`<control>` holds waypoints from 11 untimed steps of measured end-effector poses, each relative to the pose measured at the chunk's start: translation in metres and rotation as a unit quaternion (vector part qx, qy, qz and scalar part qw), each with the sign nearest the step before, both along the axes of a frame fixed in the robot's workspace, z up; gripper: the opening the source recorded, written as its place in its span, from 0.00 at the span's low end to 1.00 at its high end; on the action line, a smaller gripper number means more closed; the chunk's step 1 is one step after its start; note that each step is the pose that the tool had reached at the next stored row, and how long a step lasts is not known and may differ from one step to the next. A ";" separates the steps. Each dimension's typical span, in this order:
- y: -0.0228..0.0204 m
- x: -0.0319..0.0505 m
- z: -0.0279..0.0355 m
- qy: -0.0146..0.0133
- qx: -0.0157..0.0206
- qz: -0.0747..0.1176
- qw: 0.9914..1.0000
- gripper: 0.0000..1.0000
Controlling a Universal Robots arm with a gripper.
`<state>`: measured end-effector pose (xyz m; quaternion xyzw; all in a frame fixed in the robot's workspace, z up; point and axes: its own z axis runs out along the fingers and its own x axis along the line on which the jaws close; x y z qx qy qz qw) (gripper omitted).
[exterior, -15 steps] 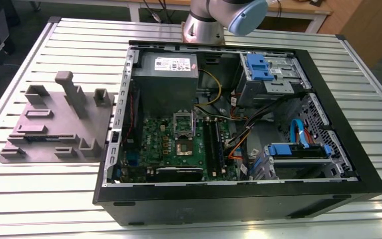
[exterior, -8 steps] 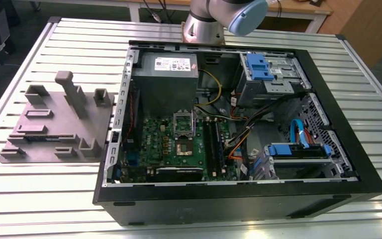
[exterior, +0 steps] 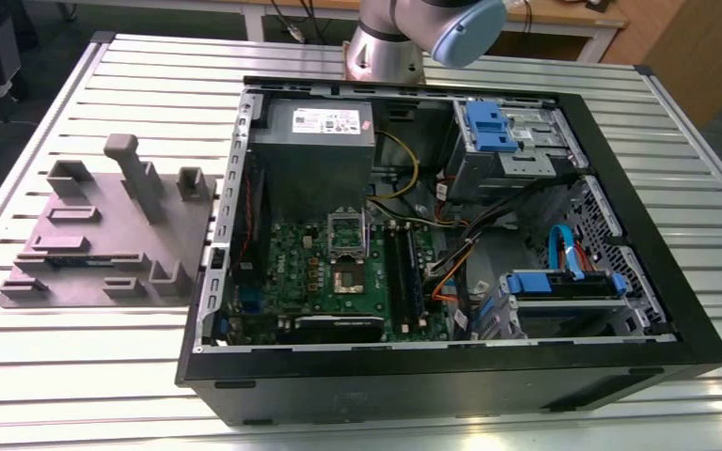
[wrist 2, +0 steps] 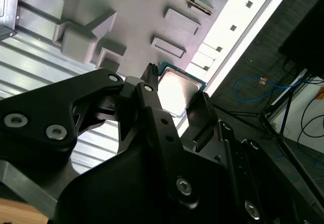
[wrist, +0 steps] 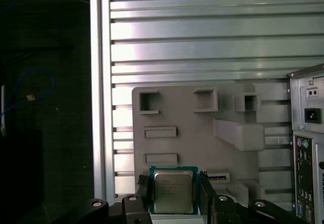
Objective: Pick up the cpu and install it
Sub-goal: 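Pick up the cpu and move it towards the insertion slot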
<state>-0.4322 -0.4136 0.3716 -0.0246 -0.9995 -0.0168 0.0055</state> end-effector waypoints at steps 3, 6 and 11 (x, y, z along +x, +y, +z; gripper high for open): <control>0.0000 0.0007 -0.0001 0.000 0.000 0.000 1.000 0.47; 0.0000 0.0014 0.0000 0.000 0.000 0.000 1.000 0.47; 0.0000 0.0027 0.0000 0.000 0.000 0.000 1.000 0.47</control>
